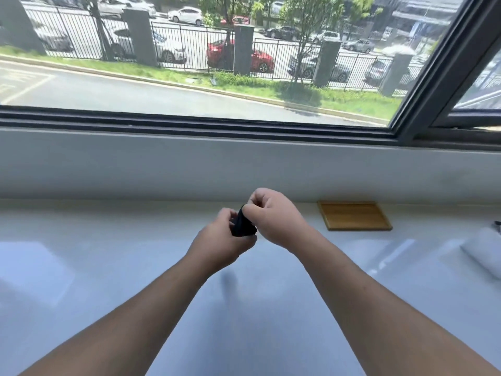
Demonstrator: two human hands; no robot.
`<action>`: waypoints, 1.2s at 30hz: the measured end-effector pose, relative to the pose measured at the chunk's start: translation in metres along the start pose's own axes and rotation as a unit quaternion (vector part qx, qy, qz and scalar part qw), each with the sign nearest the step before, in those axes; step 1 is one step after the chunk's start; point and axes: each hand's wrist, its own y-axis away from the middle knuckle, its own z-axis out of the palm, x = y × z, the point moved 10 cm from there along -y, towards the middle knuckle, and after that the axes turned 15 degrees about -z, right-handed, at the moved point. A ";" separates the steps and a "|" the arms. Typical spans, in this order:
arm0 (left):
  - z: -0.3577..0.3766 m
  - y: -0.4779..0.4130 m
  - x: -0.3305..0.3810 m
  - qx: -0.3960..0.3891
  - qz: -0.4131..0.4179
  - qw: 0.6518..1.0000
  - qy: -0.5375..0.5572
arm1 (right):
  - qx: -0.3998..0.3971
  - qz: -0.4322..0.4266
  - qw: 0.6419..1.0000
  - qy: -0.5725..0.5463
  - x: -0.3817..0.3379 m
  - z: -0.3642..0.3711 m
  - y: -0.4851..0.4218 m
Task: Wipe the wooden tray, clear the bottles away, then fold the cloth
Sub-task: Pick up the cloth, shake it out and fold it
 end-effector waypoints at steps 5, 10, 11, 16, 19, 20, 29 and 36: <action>-0.030 -0.008 0.018 0.122 0.002 0.992 -0.011 | 0.051 -0.028 0.998 -0.006 -0.014 -0.045 -0.010; -0.014 -0.013 0.031 0.031 -0.001 0.994 0.106 | 0.060 -0.020 0.995 -0.076 -0.003 -0.069 -0.017; -0.002 -0.012 0.036 -0.009 0.000 0.992 0.124 | 0.053 -0.016 0.995 -0.083 0.000 -0.069 -0.018; 0.032 -0.014 0.051 0.005 0.003 1.000 0.024 | -0.011 -0.014 0.997 -0.072 0.016 -0.067 -0.020; 0.044 -0.018 0.053 -0.003 -0.009 1.000 0.023 | -0.016 -0.019 0.996 -0.089 0.031 -0.076 -0.023; 0.047 -0.020 0.054 -0.007 -0.011 1.000 0.027 | -0.007 -0.020 0.996 -0.082 0.037 -0.083 -0.025; 0.060 -0.028 0.070 -0.097 -0.131 0.918 0.362 | 0.113 0.183 0.970 -0.114 0.174 -0.106 0.024; 0.067 -0.033 0.085 -0.182 -0.098 0.873 0.441 | -0.102 0.334 0.871 -0.345 0.214 0.008 0.104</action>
